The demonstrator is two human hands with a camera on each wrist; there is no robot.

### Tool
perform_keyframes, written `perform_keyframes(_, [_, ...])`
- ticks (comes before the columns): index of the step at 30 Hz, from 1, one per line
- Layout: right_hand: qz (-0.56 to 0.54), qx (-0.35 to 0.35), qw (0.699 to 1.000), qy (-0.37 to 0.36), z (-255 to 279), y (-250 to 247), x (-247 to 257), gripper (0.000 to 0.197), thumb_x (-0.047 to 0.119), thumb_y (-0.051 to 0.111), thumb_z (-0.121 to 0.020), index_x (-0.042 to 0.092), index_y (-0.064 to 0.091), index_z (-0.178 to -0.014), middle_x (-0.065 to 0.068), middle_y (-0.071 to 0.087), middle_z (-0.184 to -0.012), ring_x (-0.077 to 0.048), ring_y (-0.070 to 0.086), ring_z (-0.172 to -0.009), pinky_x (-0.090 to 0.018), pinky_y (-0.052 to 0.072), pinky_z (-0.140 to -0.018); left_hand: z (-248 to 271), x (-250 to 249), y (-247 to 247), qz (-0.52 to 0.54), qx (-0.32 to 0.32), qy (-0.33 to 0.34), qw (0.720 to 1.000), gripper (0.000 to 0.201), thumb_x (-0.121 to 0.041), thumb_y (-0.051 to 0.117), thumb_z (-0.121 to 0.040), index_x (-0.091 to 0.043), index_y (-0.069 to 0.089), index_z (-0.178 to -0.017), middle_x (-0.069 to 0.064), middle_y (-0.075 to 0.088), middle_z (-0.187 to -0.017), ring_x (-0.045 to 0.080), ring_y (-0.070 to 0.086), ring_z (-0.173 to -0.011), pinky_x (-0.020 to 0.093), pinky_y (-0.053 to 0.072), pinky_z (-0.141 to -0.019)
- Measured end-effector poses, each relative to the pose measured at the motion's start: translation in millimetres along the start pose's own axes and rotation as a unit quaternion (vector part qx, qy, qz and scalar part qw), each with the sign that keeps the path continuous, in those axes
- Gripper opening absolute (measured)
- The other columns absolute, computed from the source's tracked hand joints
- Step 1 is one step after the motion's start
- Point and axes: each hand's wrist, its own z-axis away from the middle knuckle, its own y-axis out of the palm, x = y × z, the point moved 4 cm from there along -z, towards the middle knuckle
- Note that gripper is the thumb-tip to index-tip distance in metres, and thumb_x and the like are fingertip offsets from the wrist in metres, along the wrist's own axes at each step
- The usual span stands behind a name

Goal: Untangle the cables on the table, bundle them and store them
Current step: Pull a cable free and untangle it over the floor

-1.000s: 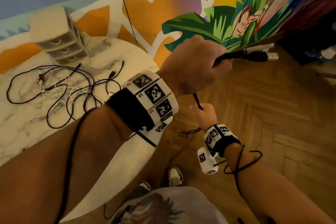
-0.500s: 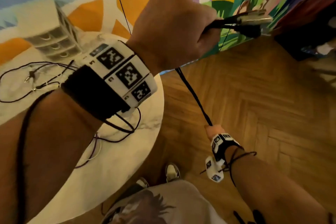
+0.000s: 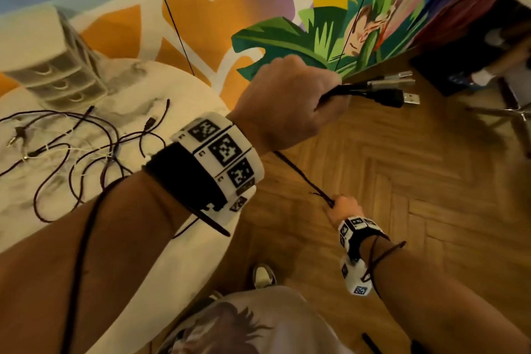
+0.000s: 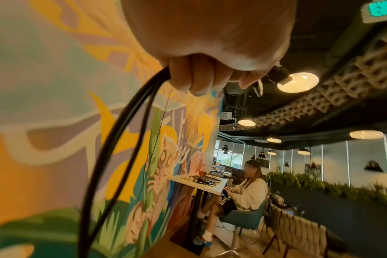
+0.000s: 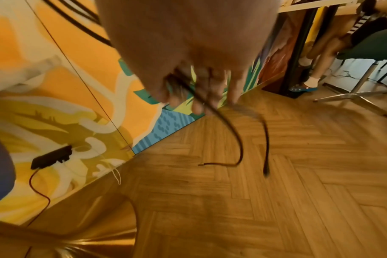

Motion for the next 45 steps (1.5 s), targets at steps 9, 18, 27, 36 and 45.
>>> perform_keyframes(9, [-0.348, -0.242, 0.845, -0.326, 78.2, -92.6, 64.0, 0.041, 0.011, 0.056, -0.072, 0.017, 0.064, -0.111, -0.004, 0.054, -0.121, -0.019, 0.052, -0.116, -0.031, 0.043, -0.099, 32.6, 19.6, 71.5, 0.425, 0.004, -0.221, 0.878, 0.033, -0.024, 0.05, -0.082, -0.023, 0.035, -0.052, -0.011, 0.031, -0.043, 0.007, 0.026, -0.041, 0.022, 0.025, -0.045])
perform_keyframes(18, [-0.591, 0.073, 0.714, -0.368, 145.0, -153.3, 139.1, 0.041, 0.034, 0.045, -0.09, 0.009, 0.064, -0.117, -0.015, 0.067, -0.113, -0.027, 0.063, -0.106, -0.037, 0.052, -0.085, 85.6, 22.8, 97.9, 0.149, 0.084, -0.391, 0.905, 0.048, -0.022, 0.025, -0.099, 0.014, 0.052, -0.115, 0.032, 0.053, -0.119, 0.03, 0.055, -0.109, 0.007, 0.035, -0.073])
perform_keyframes(27, [-0.565, 0.033, 0.758, -0.324, 147.1, -146.2, 158.7, 0.037, 0.008, 0.034, -0.098, 0.007, 0.068, -0.084, 0.003, 0.071, -0.075, -0.009, 0.065, -0.071, -0.022, 0.049, -0.067, 102.9, 28.7, 47.8, 0.038, 0.061, -0.192, 0.979, 0.018, -0.028, 0.043, -0.091, -0.021, 0.056, -0.101, -0.004, 0.059, -0.097, 0.013, 0.054, -0.085, 0.028, 0.046, -0.066])
perform_keyframes(36, [-0.557, 0.013, 0.743, -0.372, 159.3, -134.1, 177.2, 0.02, 0.009, 0.037, -0.1, 0.014, 0.047, -0.083, -0.001, 0.05, -0.066, -0.01, 0.049, -0.047, -0.021, 0.038, -0.043, 73.7, 38.4, 30.7, 0.114, 0.098, -0.195, 0.969, 0.021, -0.032, 0.06, -0.089, -0.012, 0.064, -0.093, 0.001, 0.06, -0.092, 0.013, 0.054, -0.086, 0.027, 0.043, -0.076])
perform_keyframes(45, [-0.497, 0.046, 0.787, -0.362, 152.3, -130.2, 181.3, 0.037, 0.005, 0.033, -0.101, 0.014, 0.04, -0.065, 0.013, 0.04, -0.04, 0.0, 0.031, -0.034, -0.014, 0.027, -0.038, 71.6, 38.3, 19.0, 0.128, -0.019, -0.165, 0.978, 0.016, -0.017, 0.058, -0.09, -0.009, 0.068, -0.099, 0.002, 0.063, -0.092, 0.011, 0.057, -0.086, 0.022, 0.046, -0.079])
